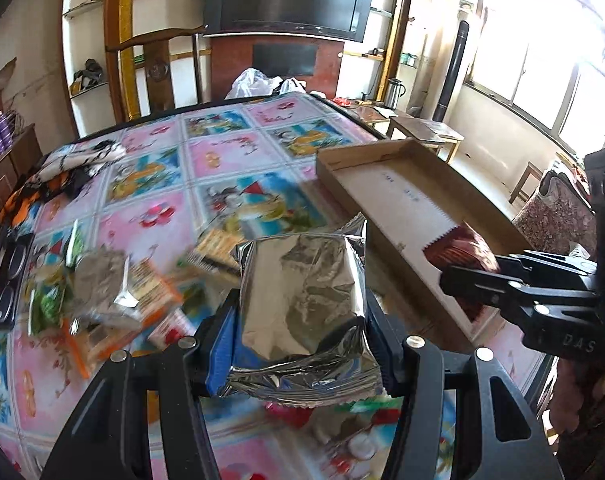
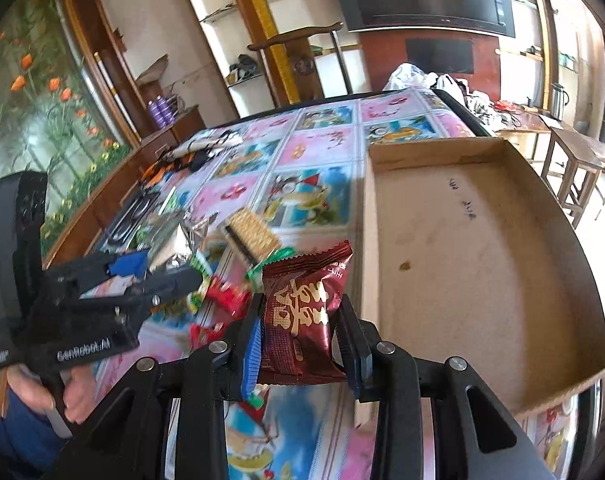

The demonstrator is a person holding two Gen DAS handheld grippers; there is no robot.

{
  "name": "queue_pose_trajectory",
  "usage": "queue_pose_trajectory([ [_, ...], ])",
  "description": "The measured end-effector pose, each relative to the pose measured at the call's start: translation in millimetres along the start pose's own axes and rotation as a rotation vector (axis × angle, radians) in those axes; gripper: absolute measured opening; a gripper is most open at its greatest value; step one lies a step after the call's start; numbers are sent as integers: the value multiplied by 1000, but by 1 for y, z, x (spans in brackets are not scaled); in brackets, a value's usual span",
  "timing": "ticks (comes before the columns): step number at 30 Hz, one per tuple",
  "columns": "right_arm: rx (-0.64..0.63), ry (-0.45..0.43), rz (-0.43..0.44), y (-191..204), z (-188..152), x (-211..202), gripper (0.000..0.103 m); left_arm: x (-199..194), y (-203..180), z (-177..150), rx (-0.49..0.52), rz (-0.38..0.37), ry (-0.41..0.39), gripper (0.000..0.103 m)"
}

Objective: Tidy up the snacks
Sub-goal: 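Carry the silver foil bag and red-wrapped snack into the cardboard box with both grippers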

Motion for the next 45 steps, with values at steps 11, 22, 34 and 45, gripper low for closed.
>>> queue_pose_trajectory([
  [11, 84, -58, 0, -29, 51, 3, 36, 33, -26, 45, 15, -24, -10, 56],
  [22, 253, -130, -40, -87, 116, 13, 36, 94, -55, 102, -19, -52, -18, 56],
  [34, 412, -60, -143, -161, 137, 67, 36, 160, -96, 108, 31, -9, 48, 56],
  [45, 405, -47, -176, -167, 131, 75, 36, 170, -98, 101, 29, 8, 77, 56],
])
Point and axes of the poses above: each gripper's, at about its wrist camera, not at the fingertips, and x roughly the way its jaws point, y to its left, z to its top, the point moved 2 cm from there along x, roughly the way its jaws point, and after that the axes turned 10 degrees about x, right-handed, at the moved point
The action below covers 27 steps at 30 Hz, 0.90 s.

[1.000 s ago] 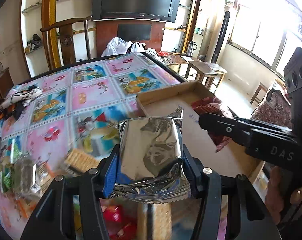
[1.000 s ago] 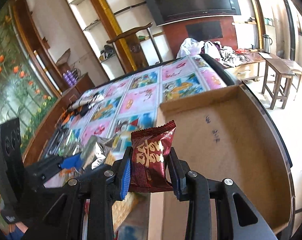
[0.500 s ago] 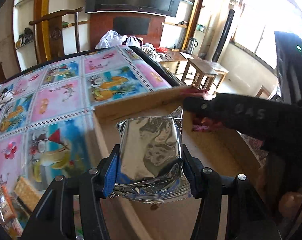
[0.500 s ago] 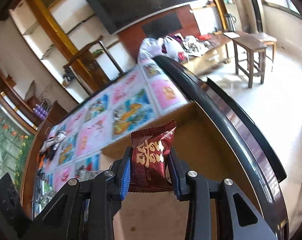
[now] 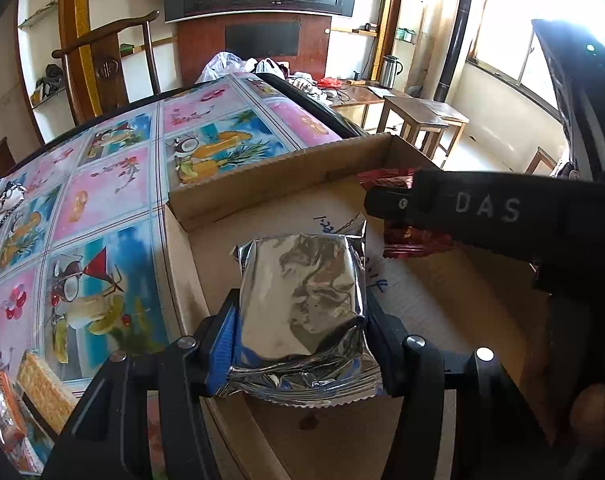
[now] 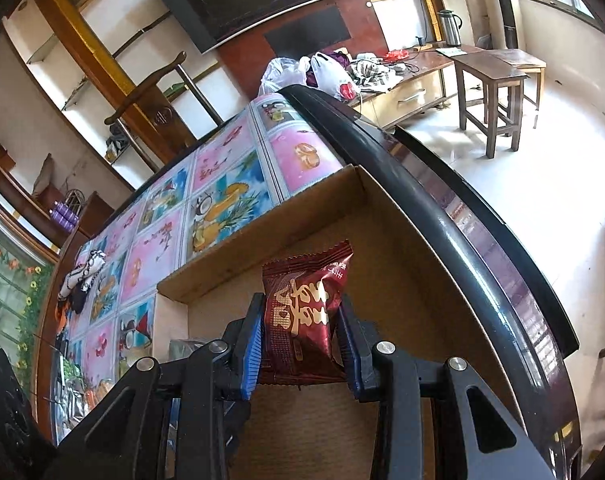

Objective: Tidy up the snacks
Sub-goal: 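Carry the silver foil bag and red-wrapped snack into the cardboard box with both grippers, then lower the silver foil bag and open the left gripper while the right gripper releases the red snack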

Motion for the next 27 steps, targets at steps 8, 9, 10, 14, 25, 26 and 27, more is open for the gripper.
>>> queue_pose_trajectory([
  [8, -17, 28, -44, 0, -7, 10, 36, 5, -3, -1, 17, 7, 23, 56],
  [9, -21, 30, -50, 0, -7, 12, 36, 6, -3, -1, 19, 11, 24, 56],
  [10, -22, 30, -52, 0, -8, 12, 36, 6, -3, -2, 23, 18, 23, 56],
  [14, -28, 29, -60, 0, -8, 13, 36, 4, -6, -2, 40, 42, 15, 56],
  [25, -67, 21, -95, 3, -12, 16, 36, 1, -7, -2, 50, 71, -3, 56],
  [26, -68, 20, -96, 2, -12, 16, 36, 1, -7, -1, 50, 72, -4, 56],
  [27, -68, 19, -97, 2, -12, 16, 36, 0, -7, -1, 52, 73, -5, 56],
])
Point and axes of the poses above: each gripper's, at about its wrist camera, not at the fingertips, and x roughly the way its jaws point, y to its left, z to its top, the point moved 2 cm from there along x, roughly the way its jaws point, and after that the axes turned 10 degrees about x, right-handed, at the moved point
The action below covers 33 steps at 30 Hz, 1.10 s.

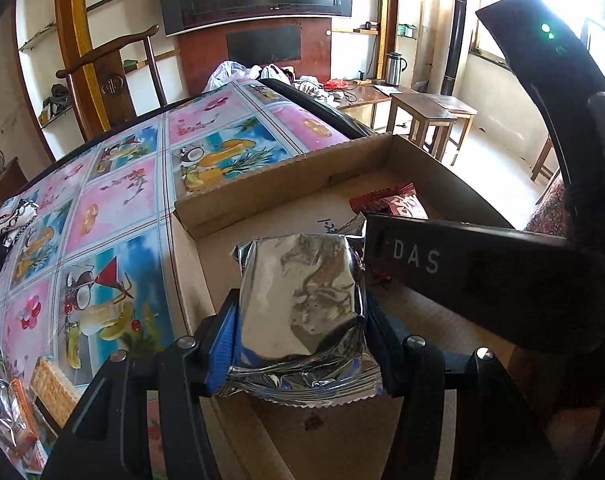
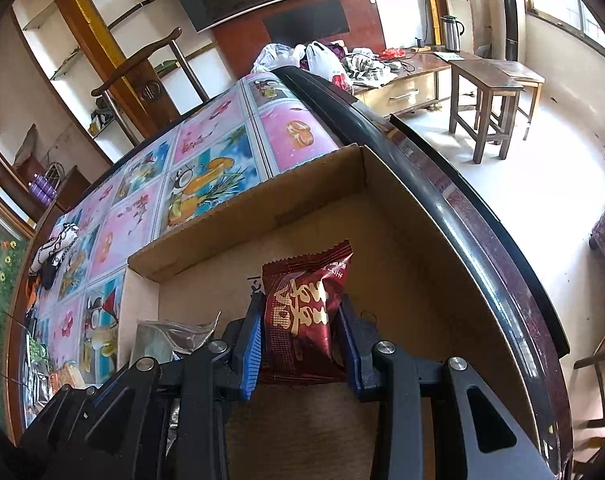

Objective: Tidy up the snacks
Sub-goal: 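Lower the silver foil bag and open the left gripper while the right gripper releases the red snack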

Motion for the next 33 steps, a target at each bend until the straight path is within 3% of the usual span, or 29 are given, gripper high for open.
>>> queue_pose_trajectory([
  [33, -41, -5, -25, 6, -3, 0, 37, -1, -1, 1, 5, 10, -3, 56],
])
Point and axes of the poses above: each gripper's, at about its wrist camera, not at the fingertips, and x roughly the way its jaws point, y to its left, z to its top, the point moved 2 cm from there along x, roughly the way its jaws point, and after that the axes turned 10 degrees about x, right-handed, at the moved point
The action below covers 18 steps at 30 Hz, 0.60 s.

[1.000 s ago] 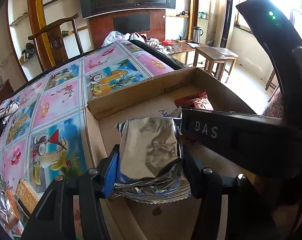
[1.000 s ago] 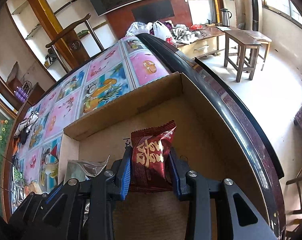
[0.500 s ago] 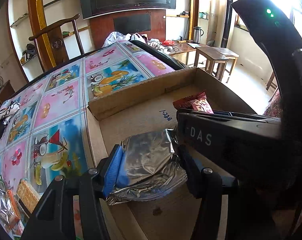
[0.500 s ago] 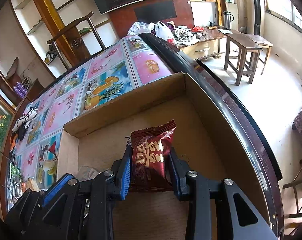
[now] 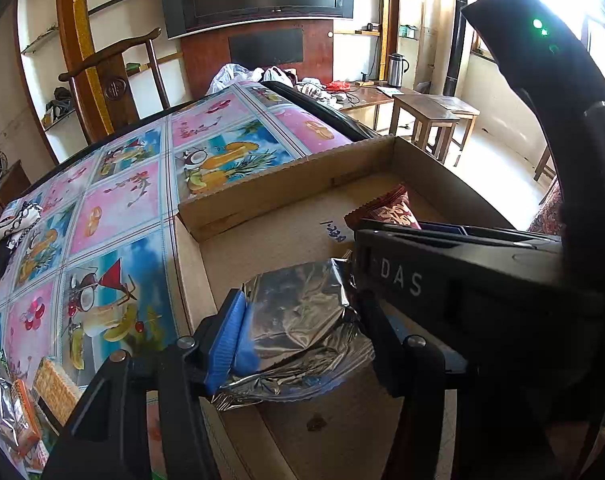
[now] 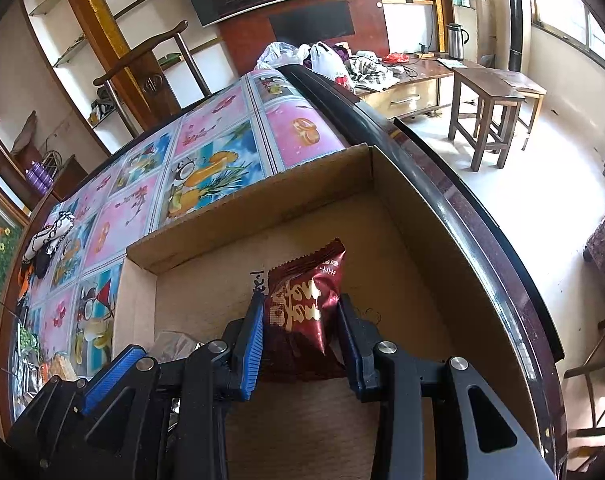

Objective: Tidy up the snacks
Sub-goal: 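Lower the silver foil bag and open the left gripper while the right gripper releases the red snack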

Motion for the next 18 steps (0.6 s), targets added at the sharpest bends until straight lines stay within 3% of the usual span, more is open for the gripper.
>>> queue_pose_trajectory([
  [18, 16, -13, 4, -2, -1, -5, 38, 0, 2, 0, -4, 1, 0, 60],
])
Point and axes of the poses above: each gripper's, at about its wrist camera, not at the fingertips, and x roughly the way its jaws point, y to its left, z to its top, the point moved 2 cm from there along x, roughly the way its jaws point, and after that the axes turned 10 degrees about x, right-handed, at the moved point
